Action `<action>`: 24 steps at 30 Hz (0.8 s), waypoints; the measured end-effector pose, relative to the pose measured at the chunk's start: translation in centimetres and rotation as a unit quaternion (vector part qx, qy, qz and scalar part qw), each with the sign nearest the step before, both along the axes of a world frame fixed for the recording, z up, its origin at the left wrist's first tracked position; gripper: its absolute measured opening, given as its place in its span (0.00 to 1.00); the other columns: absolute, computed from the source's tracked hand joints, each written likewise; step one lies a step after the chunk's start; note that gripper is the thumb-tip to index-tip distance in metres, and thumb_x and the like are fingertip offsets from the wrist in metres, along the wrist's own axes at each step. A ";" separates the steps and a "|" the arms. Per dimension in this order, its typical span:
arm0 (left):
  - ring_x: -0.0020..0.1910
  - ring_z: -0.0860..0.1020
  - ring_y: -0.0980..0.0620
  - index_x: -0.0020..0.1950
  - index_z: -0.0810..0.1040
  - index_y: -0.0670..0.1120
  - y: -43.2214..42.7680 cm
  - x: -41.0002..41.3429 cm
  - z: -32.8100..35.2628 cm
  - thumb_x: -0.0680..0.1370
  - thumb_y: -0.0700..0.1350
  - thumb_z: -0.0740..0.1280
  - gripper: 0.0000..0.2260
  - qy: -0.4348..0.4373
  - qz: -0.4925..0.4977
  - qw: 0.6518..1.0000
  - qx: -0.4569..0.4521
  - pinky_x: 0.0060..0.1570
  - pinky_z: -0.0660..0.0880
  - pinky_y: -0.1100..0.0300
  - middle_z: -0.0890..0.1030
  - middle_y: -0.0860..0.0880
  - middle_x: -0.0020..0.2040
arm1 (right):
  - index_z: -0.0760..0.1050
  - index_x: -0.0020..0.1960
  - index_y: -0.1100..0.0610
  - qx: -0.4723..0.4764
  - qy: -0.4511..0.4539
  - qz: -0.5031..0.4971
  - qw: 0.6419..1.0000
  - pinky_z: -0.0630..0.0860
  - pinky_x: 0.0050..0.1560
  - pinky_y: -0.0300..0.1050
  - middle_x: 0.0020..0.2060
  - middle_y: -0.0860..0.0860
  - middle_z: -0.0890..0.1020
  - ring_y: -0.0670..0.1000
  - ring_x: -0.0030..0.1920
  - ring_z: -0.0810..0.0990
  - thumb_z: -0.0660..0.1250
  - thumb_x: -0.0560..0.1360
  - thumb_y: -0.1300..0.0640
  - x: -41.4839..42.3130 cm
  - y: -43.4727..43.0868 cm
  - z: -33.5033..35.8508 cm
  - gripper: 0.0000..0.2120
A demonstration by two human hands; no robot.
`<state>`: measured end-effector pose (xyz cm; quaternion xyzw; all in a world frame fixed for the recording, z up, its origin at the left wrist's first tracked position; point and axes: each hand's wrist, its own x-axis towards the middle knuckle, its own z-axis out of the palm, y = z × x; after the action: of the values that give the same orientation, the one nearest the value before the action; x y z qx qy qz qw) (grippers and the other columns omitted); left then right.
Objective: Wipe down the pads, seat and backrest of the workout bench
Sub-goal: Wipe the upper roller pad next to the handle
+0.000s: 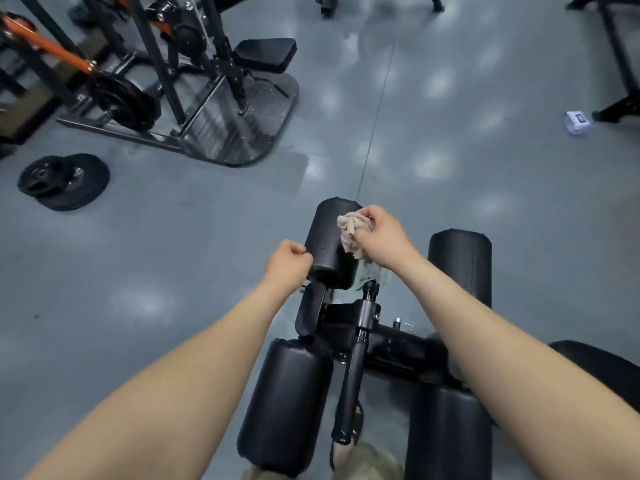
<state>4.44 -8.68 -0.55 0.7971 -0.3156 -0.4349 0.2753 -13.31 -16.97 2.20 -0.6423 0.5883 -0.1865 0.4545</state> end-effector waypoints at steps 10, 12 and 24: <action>0.67 0.63 0.48 0.69 0.64 0.46 1.0 -2.0 -8.1 0.71 0.61 0.74 0.35 -0.094 -0.035 0.995 -0.013 0.65 0.66 0.54 0.64 0.49 0.65 | 0.73 0.52 0.55 -0.136 0.178 0.085 0.971 0.73 0.47 0.48 0.51 0.54 0.78 0.55 0.50 0.76 0.65 0.77 0.55 3.7 -6.2 -3.3 0.06; 0.68 0.63 0.48 0.69 0.63 0.46 1.2 -2.0 -9.1 0.72 0.61 0.73 0.34 -0.100 -0.026 0.994 -0.027 0.64 0.67 0.54 0.63 0.49 0.65 | 0.72 0.53 0.59 -0.166 0.212 0.083 0.959 0.74 0.49 0.51 0.54 0.58 0.76 0.60 0.51 0.76 0.63 0.77 0.58 4.8 -7.9 -4.1 0.07; 0.54 0.73 0.50 0.68 0.64 0.45 1.6 -2.8 -10.6 0.71 0.58 0.74 0.34 -0.116 0.026 0.987 -0.105 0.47 0.70 0.58 0.63 0.50 0.64 | 0.74 0.58 0.59 -0.173 0.283 0.206 0.921 0.66 0.51 0.45 0.55 0.60 0.78 0.62 0.55 0.76 0.62 0.78 0.55 6.4 -11.4 -6.6 0.12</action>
<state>1.67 -7.06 -11.16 0.8166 -0.3688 -0.2970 0.3302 -6.95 -28.33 -4.37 -0.8438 0.5058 0.0022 0.1794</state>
